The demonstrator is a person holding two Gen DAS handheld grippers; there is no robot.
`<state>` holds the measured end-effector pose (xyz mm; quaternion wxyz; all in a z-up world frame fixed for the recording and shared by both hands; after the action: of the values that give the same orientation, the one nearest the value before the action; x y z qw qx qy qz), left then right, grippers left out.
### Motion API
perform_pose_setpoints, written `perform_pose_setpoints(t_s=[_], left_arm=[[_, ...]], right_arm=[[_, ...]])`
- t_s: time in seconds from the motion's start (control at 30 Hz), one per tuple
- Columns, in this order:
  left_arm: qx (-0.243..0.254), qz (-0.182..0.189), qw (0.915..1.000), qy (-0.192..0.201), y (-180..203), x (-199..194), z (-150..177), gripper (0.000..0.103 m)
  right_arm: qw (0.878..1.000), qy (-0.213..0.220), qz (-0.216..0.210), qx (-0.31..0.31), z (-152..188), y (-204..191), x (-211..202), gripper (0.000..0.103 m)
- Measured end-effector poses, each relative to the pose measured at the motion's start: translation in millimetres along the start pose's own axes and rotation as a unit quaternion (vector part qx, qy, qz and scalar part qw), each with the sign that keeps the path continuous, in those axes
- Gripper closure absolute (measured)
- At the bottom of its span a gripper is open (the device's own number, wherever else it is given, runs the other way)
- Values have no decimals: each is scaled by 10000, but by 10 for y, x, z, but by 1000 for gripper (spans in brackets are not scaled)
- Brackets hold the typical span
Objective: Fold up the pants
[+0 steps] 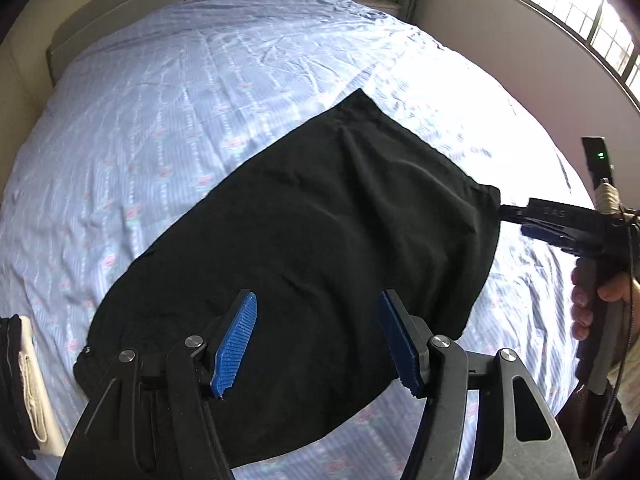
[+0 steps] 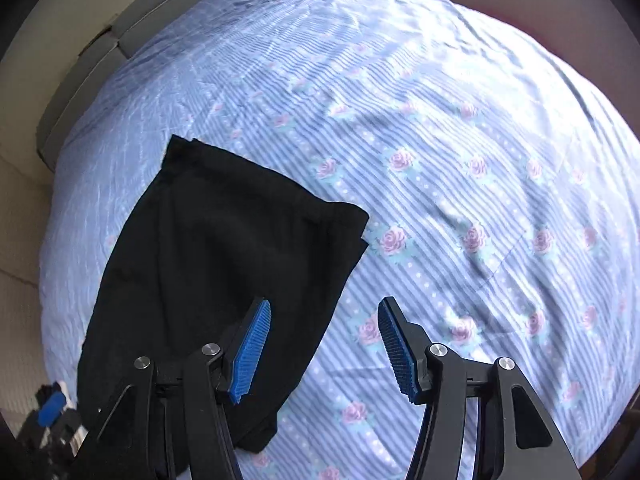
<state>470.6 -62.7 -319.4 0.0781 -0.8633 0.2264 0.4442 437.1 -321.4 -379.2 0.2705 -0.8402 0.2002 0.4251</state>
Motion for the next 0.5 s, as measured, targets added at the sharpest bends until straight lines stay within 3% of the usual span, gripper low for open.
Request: perform_pose_setpoints(t_s=[0.17, 0.37, 0.4, 0.43, 0.47, 0.5], left_arm=[[-122, -81, 9999, -46, 366, 41, -107, 40], [-246, -297, 9989, -262, 440, 8, -54, 39], [-326, -313, 9985, -300, 434, 1, -41, 39], [-397, -323, 9981, -333, 431, -5, -27, 39], [-462, -346, 9977, -345, 419, -15, -15, 39], [-506, -372, 9975, -337, 405, -23, -6, 39]], right_arm=[[9992, -311, -114, 203, -90, 120, 428, 46], [9967, -618, -231, 464, -117, 200, 732, 46], [9971, -603, -221, 413, -127, 210, 738, 56], [9980, -546, -169, 275, -144, 214, 729, 90], [9978, -592, -261, 155, -139, 220, 708, 97], [9975, -640, -277, 106, -151, 216, 690, 97]])
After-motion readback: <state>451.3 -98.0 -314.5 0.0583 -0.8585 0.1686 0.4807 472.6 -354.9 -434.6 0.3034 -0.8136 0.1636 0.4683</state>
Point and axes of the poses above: each gripper's, at about its wrist camera, not at the fingertips, and x roughly the way its jaws point, y to its right, z to its underside, the point moved 8 cm from there along x, roughly the way its jaws point, and after that the axes turned 11 degrees about y, right-handed, at the moved point
